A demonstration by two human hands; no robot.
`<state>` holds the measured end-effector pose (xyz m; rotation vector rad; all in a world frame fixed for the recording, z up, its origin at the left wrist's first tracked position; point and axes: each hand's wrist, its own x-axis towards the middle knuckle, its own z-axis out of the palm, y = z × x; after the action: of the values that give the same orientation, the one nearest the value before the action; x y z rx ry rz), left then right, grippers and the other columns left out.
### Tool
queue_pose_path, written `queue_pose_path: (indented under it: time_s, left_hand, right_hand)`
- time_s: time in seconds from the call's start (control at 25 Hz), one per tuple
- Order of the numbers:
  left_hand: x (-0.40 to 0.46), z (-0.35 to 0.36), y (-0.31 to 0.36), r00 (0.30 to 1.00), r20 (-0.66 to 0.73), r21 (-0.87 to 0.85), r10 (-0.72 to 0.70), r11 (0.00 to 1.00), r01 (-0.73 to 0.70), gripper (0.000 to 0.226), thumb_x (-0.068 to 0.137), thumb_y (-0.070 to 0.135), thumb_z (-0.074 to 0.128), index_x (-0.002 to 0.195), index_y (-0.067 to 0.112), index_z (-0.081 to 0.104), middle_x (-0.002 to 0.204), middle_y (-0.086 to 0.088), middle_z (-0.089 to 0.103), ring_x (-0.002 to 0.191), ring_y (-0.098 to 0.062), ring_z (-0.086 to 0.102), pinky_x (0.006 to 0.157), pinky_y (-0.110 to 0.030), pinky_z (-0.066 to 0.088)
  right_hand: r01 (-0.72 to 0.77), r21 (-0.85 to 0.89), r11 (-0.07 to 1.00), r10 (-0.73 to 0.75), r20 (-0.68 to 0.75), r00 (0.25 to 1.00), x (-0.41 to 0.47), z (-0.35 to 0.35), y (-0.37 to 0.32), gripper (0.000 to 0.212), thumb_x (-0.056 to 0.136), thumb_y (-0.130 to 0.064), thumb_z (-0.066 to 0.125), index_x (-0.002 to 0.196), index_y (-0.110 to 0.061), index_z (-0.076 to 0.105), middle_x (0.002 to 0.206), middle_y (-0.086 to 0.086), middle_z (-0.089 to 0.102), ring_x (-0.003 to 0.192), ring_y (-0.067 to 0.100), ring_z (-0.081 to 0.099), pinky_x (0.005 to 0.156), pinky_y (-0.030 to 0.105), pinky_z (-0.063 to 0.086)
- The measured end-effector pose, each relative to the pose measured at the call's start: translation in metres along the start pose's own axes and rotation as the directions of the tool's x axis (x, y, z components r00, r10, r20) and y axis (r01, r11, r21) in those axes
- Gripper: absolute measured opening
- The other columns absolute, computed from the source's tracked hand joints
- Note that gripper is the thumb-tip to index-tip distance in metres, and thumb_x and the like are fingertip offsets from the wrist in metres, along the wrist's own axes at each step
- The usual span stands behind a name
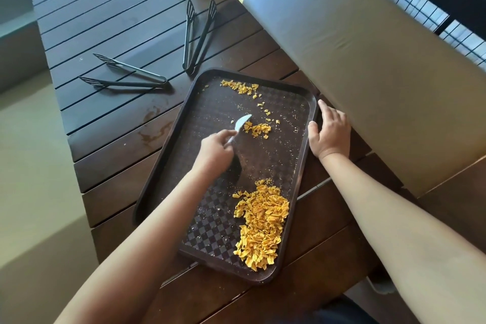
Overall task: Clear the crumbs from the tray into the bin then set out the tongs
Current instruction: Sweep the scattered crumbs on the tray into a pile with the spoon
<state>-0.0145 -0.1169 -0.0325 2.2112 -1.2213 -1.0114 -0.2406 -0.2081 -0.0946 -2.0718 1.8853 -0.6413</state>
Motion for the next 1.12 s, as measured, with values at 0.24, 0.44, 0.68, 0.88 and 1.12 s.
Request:
queue_pose_path:
  time_s: [0.24, 0.44, 0.68, 0.88, 1.12]
  left_hand:
    - [-0.011, 0.0, -0.002, 0.988, -0.153, -0.054, 0.021, 0.998, -0.03, 0.042, 0.092, 0.003, 0.042, 0.13, 0.018, 0.054, 0.121, -0.01, 0.055, 0.076, -0.014, 0.056, 0.06, -0.024, 0.051]
    - [-0.008, -0.004, -0.004, 0.993, -0.106, 0.034, -0.055, 0.998, 0.059, 0.043, 0.093, 0.003, 0.041, 0.133, 0.017, 0.05, 0.129, -0.013, 0.051, 0.103, -0.02, 0.055, 0.078, -0.022, 0.046]
    - [-0.035, 0.023, 0.002, 0.992, 0.121, 0.013, 0.032, 0.999, -0.034, 0.038, 0.095, 0.008, 0.043, 0.128, 0.023, 0.055, 0.111, -0.009, 0.063, 0.053, -0.012, 0.049, 0.048, -0.027, 0.048]
    - [0.0, 0.01, 0.014, 0.999, -0.048, -0.002, 0.007, 1.0, -0.007, 0.041, 0.093, 0.005, 0.041, 0.129, 0.02, 0.054, 0.127, -0.012, 0.058, 0.075, -0.018, 0.061, 0.063, -0.031, 0.054]
    - [0.023, 0.006, 0.032, 0.999, 0.037, 0.005, 0.018, 1.0, -0.018, 0.043, 0.093, 0.002, 0.042, 0.13, 0.019, 0.054, 0.134, -0.01, 0.053, 0.095, -0.018, 0.062, 0.072, -0.026, 0.053]
  right_hand:
    - [0.003, -0.036, 0.999, -0.001, 0.045, 0.999, -0.001, -0.002, -0.001, 0.068, 0.078, -0.041, 0.028, 0.134, -0.006, 0.046, 0.125, 0.018, 0.057, 0.106, 0.039, 0.05, 0.096, 0.043, 0.035]
    - [-0.082, 0.004, 0.997, 0.08, 0.162, 0.984, -0.003, -0.004, -0.007, 0.065, 0.084, -0.035, 0.028, 0.143, -0.009, 0.031, 0.143, 0.016, 0.04, 0.131, 0.033, 0.034, 0.11, 0.039, 0.017]
    - [-0.058, 0.057, 0.997, 0.044, 0.216, 0.975, -0.029, -0.005, -0.002, 0.066, 0.087, -0.038, 0.025, 0.145, -0.007, 0.026, 0.152, 0.011, 0.027, 0.142, 0.023, 0.018, 0.116, 0.034, 0.005]
    - [-0.015, 0.027, 1.0, 0.012, 0.126, 0.992, -0.042, -0.003, -0.003, 0.066, 0.087, -0.039, 0.025, 0.141, -0.004, 0.035, 0.147, 0.013, 0.036, 0.139, 0.026, 0.026, 0.115, 0.037, 0.01]
    - [-0.008, 0.004, 1.0, 0.008, 0.096, 0.995, -0.041, -0.001, -0.003, 0.074, 0.083, -0.047, 0.016, 0.132, -0.001, 0.048, 0.142, 0.014, 0.043, 0.136, 0.028, 0.033, 0.114, 0.041, 0.016]
